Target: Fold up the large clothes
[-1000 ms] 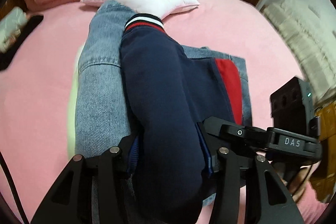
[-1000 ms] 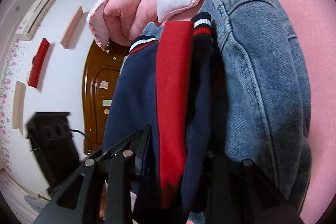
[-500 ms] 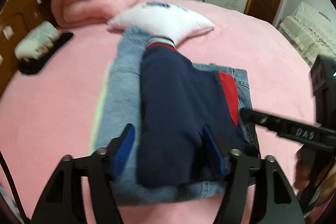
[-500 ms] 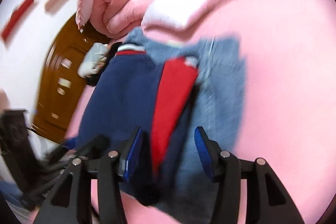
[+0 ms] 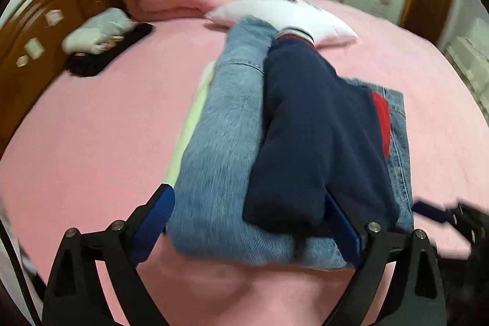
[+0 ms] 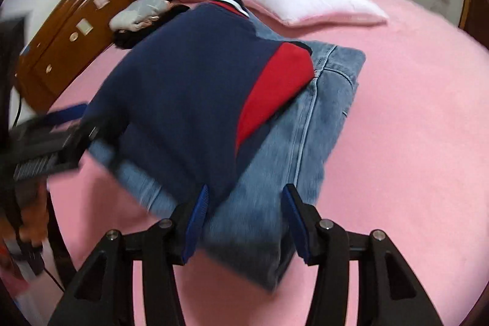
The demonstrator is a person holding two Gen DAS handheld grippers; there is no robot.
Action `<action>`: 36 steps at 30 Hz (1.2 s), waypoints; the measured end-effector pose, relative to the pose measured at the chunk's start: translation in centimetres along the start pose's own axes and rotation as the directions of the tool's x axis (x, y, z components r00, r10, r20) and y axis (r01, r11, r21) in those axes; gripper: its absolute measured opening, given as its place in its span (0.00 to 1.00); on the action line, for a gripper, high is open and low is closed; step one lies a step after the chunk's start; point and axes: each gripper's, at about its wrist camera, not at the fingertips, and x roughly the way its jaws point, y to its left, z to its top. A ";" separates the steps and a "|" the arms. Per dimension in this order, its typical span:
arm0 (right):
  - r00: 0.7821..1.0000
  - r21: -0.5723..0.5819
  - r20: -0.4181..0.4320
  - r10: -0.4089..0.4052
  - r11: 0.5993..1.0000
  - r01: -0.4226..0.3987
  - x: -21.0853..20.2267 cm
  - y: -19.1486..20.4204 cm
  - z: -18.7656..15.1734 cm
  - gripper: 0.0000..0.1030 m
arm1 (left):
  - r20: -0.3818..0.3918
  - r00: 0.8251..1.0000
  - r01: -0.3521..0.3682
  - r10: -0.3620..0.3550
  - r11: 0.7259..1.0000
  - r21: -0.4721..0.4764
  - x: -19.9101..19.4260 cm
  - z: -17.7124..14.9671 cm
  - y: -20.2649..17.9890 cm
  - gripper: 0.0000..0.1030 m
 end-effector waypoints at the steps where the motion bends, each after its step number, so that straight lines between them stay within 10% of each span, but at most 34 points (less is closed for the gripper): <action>1: 1.000 -0.011 0.027 -0.002 1.000 0.003 -1.0 0.4 -1.3 0.49 | 0.022 1.000 -0.009 0.010 1.000 -0.028 -0.9 -1.0 -0.4 0.91; 9: 0.997 0.315 0.022 -0.075 0.947 0.065 -5.0 -0.6 -11.9 0.58 | -0.127 0.992 -0.030 0.012 0.989 -0.144 -3.3 -11.0 -2.7 0.91; 13: 0.984 0.605 -0.062 -0.165 0.778 0.169 -6.1 -2.6 -17.8 0.60 | -0.296 0.955 -0.073 0.012 0.977 -0.198 -2.2 -16.4 -3.6 0.91; 17: 0.974 0.773 -0.224 -0.038 0.602 0.201 -5.9 -4.5 -24.6 0.60 | -0.408 0.913 -0.061 -0.026 0.978 -0.199 -2.2 -20.0 -5.5 0.91; 26: 0.880 0.548 -0.474 0.014 0.787 0.283 -10.7 -8.4 -33.1 0.74 | -0.315 0.947 -0.128 0.060 0.972 -0.199 -8.1 -21.7 -10.0 0.91; 32: 0.825 0.354 -0.561 -0.059 0.884 0.304 -18.0 -14.7 -38.4 0.87 | -0.407 0.903 -0.170 0.139 0.984 -0.042 -16.5 -26.5 -18.2 0.91; 36: 0.837 0.509 -0.544 -0.053 0.772 0.380 -26.2 -22.1 -43.1 0.93 | -0.519 0.838 -0.142 0.169 0.986 0.091 -20.5 -30.3 -23.8 0.91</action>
